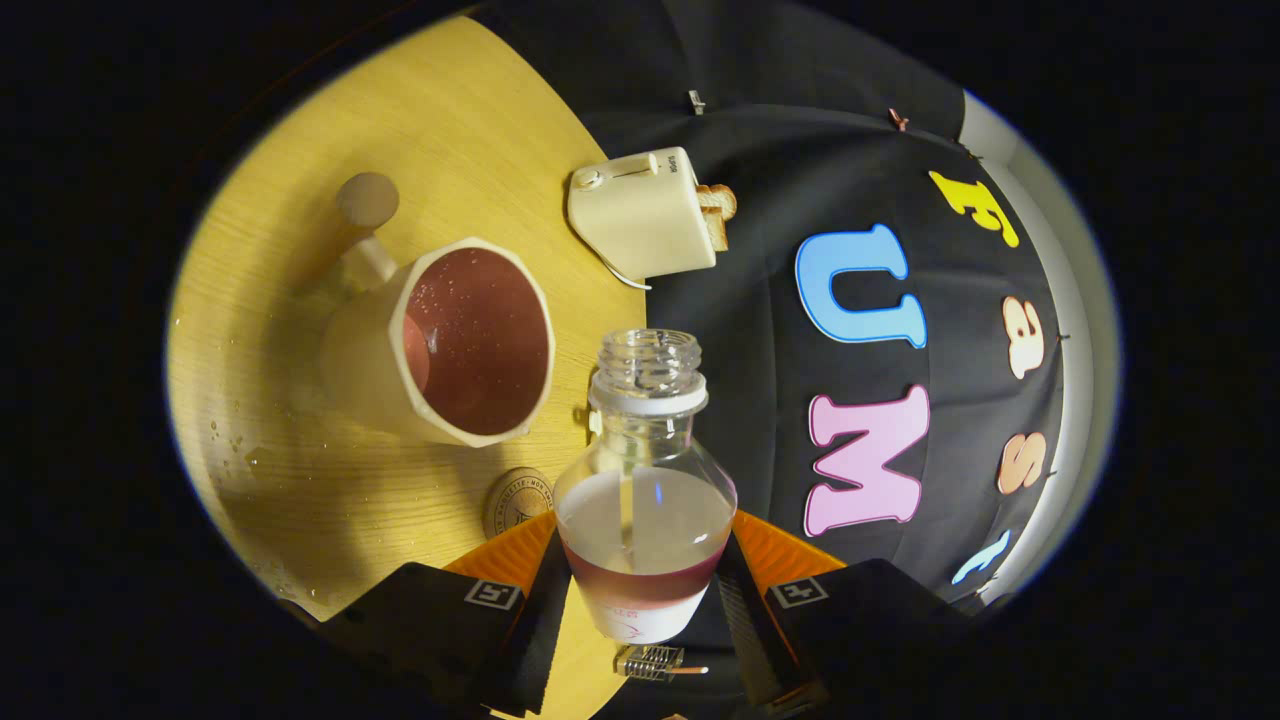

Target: Take the bottle from table, then pour the juice into the cup, finally place the bottle on the coaster

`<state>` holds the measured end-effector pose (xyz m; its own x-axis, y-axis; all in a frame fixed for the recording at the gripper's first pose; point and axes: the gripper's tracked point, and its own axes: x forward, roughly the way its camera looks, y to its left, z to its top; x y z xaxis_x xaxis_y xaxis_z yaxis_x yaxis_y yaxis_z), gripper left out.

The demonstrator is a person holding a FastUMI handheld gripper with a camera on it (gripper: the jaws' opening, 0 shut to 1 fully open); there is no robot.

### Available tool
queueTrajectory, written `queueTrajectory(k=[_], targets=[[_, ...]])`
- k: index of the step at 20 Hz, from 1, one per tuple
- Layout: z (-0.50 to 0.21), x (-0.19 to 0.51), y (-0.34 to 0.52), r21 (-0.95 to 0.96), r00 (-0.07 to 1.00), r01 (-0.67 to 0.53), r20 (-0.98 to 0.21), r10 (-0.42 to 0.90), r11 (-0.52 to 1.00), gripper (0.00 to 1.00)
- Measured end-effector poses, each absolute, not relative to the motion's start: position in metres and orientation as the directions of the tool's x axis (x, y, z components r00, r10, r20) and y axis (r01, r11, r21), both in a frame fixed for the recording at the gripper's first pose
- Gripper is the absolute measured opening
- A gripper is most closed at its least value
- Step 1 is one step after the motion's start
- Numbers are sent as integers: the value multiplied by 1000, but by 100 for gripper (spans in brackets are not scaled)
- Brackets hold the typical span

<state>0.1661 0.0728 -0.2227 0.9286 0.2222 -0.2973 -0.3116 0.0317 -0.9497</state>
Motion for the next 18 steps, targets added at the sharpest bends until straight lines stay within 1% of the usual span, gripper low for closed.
queueTrajectory(k=[6, 11, 14, 18], targets=[[-230, 177, 68, -954, 926, -294, -298, 231, -52, 75], [-222, 183, 77, -962, 926, -245, -269, 266, -120, 75], [-225, 186, 77, -958, 919, -231, -273, 283, -172, 75], [-228, 189, 74, -953, 916, -219, -274, 292, -207, 75]])
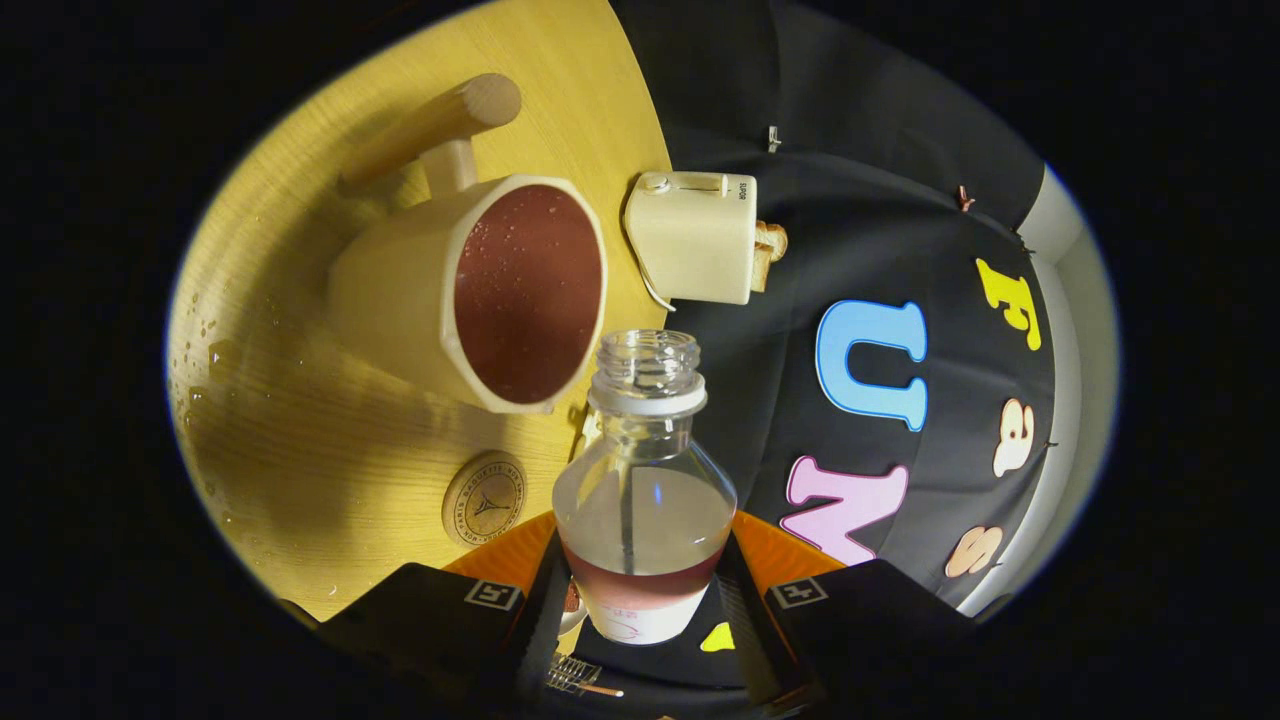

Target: Take the bottle from table, then pour the juice into the cup, finally place the bottle on the coaster

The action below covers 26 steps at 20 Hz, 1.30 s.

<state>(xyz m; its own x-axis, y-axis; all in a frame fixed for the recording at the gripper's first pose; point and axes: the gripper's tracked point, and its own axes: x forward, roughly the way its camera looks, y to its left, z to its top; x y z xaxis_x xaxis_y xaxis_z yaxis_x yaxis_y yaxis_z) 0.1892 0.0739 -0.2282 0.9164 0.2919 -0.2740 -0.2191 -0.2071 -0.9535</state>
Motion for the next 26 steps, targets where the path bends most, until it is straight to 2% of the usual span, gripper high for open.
queueTrajectory(k=[13, 26], targets=[[-218, 194, 87, -915, 888, -94, -255, 383, -392, 75], [-221, 204, 91, -869, 874, -55, -280, 396, -492, 74]])
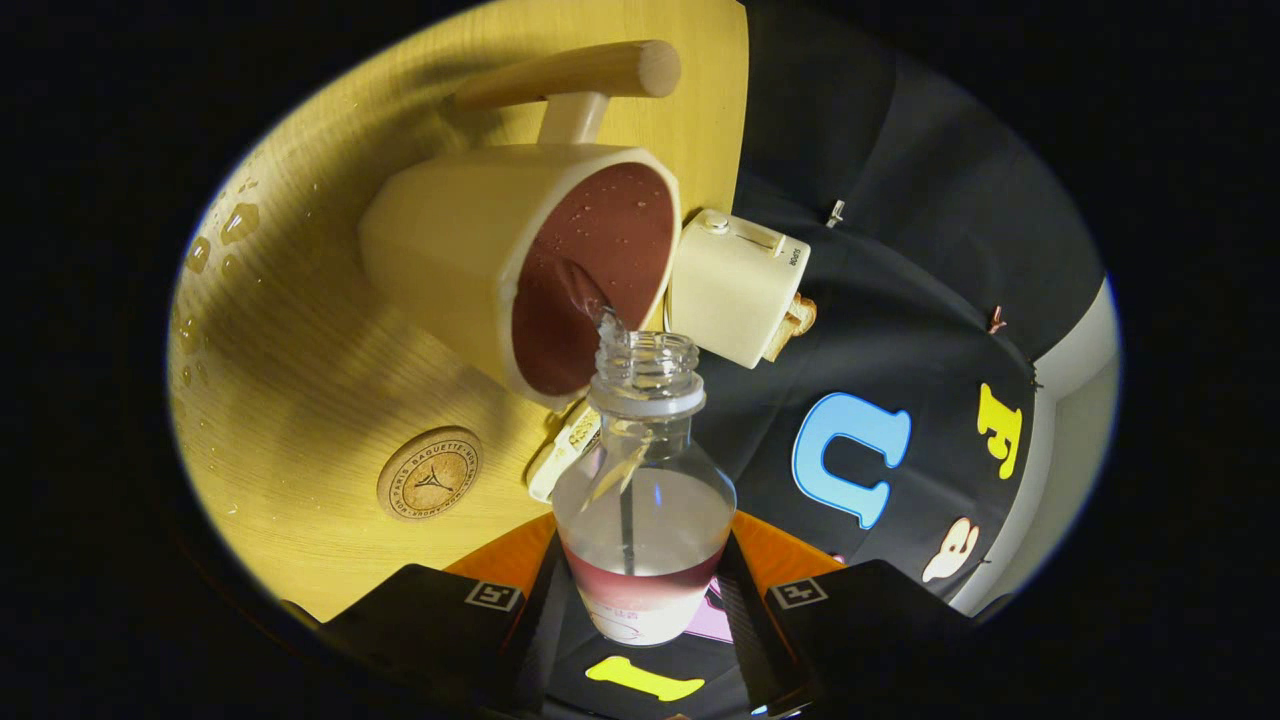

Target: Take the bottle from table, then pour the juice into the cup, finally place the bottle on the coaster

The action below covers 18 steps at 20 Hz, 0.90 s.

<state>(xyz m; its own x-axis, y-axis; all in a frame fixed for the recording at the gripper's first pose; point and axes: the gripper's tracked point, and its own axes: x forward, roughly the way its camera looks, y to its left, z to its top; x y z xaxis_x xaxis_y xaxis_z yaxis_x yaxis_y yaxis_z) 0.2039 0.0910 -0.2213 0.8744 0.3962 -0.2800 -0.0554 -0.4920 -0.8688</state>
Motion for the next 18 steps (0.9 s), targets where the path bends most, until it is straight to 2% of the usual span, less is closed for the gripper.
queueTrajectory(k=[18], targets=[[-203, 216, 104, -803, 851, 33, -290, 438, -595, 74]])
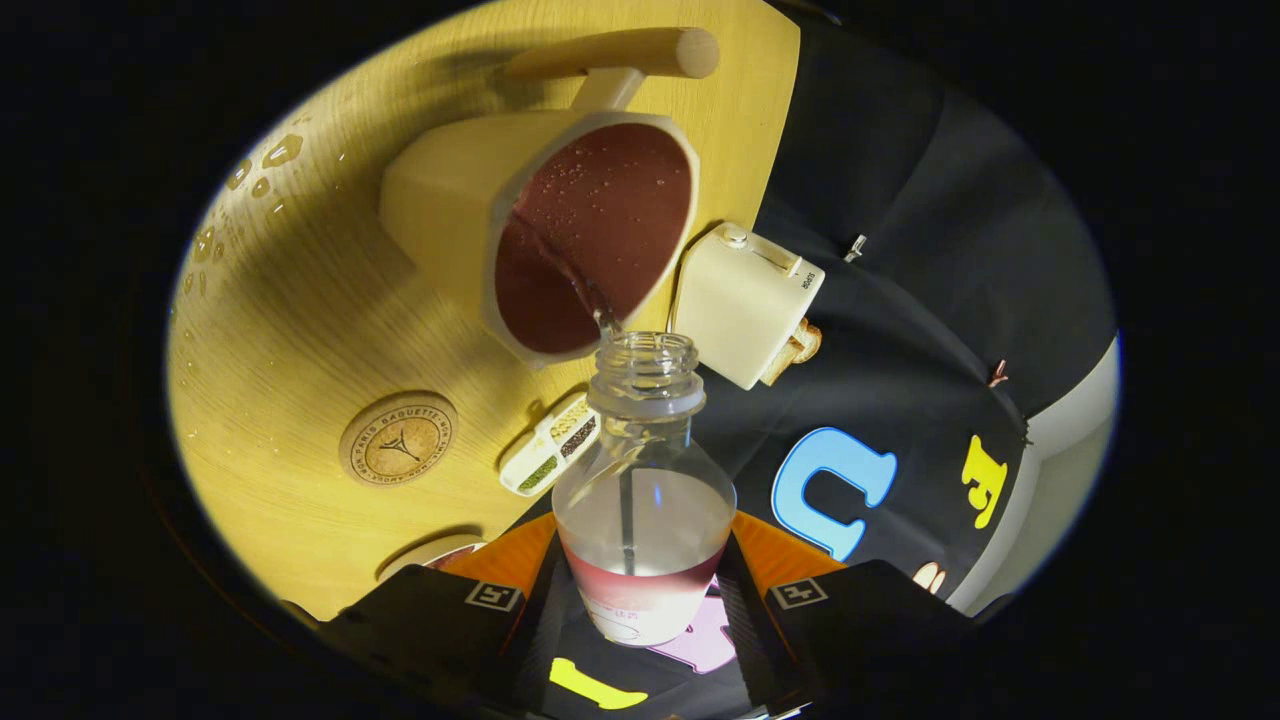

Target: Take the bottle from table, then pour the juice into the cup, finally place the bottle on the coaster

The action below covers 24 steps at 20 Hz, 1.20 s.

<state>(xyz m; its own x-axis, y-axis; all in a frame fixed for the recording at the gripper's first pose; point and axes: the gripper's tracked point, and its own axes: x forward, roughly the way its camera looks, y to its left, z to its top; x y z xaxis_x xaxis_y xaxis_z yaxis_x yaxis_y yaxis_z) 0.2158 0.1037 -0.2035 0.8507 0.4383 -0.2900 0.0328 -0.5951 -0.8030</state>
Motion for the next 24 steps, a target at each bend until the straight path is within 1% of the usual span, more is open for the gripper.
queueTrajectory(k=[11, 24], targets=[[-196, 215, 101, -767, 846, 58, -302, 439, -640, 75], [-187, 213, 113, -741, 832, 111, -296, 470, -662, 75]])
